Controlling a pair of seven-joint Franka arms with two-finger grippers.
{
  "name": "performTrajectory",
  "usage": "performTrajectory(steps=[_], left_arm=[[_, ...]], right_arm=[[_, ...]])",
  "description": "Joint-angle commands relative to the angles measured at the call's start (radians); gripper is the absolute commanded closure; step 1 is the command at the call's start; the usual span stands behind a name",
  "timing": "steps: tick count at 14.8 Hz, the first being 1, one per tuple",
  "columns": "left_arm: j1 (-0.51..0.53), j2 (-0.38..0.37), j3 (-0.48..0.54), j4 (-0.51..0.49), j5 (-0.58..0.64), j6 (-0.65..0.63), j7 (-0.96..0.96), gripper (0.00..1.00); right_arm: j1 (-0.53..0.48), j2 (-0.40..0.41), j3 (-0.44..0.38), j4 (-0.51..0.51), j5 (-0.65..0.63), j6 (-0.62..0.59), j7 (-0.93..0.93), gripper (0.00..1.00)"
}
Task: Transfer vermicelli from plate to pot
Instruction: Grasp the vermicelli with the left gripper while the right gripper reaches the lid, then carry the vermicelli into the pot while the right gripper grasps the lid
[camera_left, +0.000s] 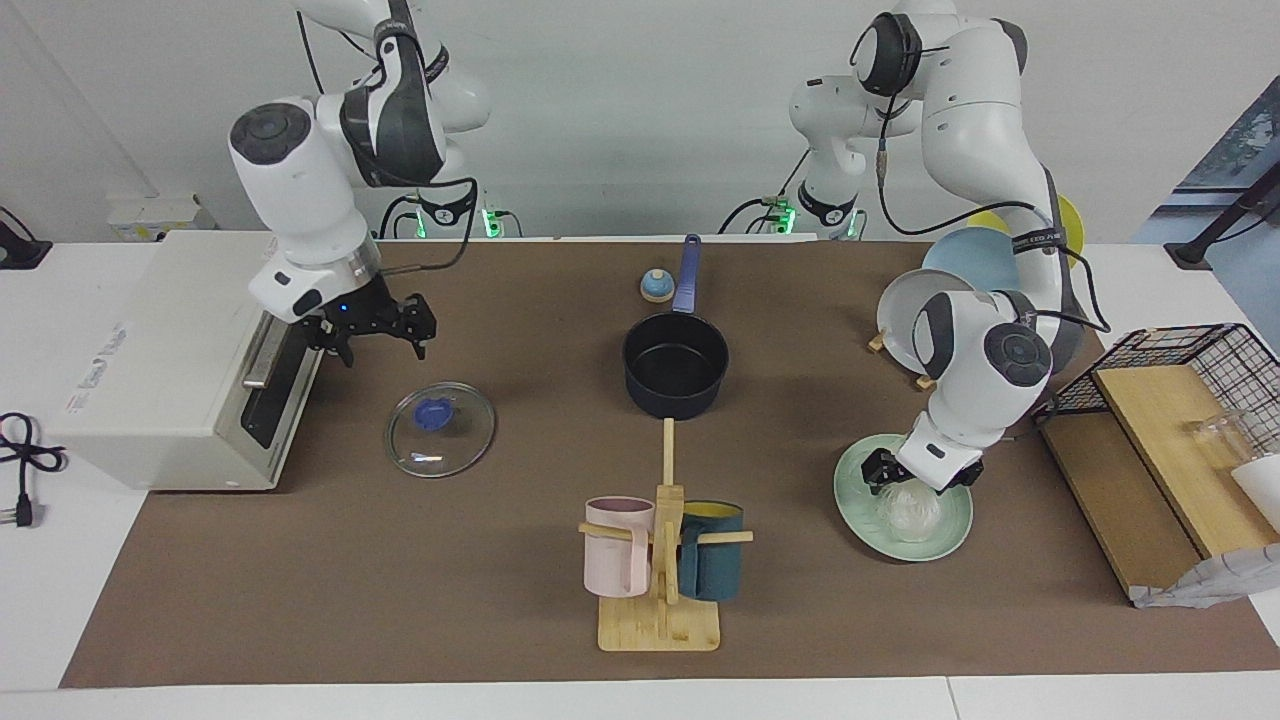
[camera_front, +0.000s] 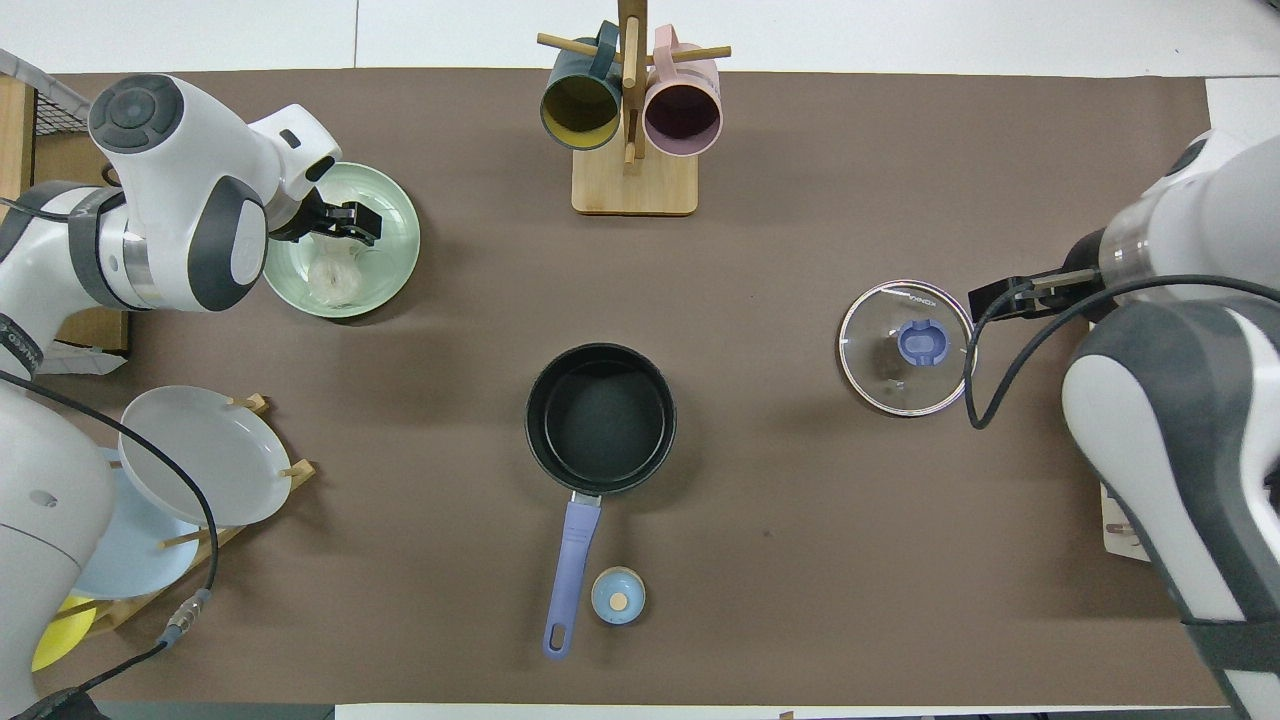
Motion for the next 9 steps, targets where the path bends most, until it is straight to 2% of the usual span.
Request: performTrajectory(steps=[1,2,3,6,7,9], left_arm=[[-0.01,-0.01,0.008,-0.022,0.024,0.027,0.009,0.32],[-0.01,-0.01,0.008,-0.022,0.022,0.024,0.009,0.73],[-0.009,-0.01,0.008,-0.016,0.024,0.016,0.012,1.0],[-0.009,-0.01,0.007,0.015,0.017,-0.015,0.026,1.0],[-0.009,-0.013,0.005,0.06,0.011,-0.074,0.026,1.0],[-0.012,-0.025,0.005,0.18,-0.045,-0.282,0.016,1.0]], right_arm=[[0.012,0.036,0.006,-0.077,0.013,0.11,0.056,0.0],[0.027,0.033,0.006,-0.107,0.013,0.146,0.058,0.0],[0.031,0.021,0.006,-0.148,0.013,0.181,0.055,0.0],[0.023,0.011,0.006,-0.209,0.013,0.258,0.037,0.0],[0.021,0.027,0.006,-0.21,0.013,0.262,0.035,0.0],[0.026,0.044,0.006,-0.21,0.013,0.292,0.035,0.0]])
